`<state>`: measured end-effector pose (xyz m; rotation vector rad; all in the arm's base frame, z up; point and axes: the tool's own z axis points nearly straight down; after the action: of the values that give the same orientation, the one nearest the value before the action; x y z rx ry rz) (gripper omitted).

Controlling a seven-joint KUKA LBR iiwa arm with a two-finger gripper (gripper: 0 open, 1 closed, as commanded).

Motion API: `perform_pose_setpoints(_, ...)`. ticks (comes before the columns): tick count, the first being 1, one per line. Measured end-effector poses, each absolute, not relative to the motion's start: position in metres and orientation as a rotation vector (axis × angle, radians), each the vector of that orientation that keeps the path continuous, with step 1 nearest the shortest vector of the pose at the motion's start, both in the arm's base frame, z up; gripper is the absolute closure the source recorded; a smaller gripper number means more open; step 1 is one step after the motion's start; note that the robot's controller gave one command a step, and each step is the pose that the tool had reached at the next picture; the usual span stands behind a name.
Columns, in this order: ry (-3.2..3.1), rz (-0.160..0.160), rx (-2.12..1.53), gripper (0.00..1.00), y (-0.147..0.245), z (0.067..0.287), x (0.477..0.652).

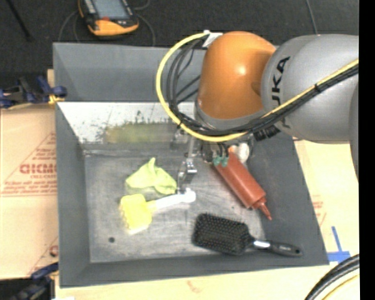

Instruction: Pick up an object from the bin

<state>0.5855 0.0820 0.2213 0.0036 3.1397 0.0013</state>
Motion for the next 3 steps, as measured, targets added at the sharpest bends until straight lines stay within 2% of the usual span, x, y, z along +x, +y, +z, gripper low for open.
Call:
perform_pose_setpoints(1, 3.14, 0.001, 0.004, 0.0, 0.082, 0.221, 0.585)
perform_pose_setpoints(2, 3.13, 0.002, -0.007, 0.0, 0.092, 0.179, 0.579)
perform_pose_setpoints(3, 3.13, 0.001, -0.199, 0.0, 0.089, 0.136, 0.607)
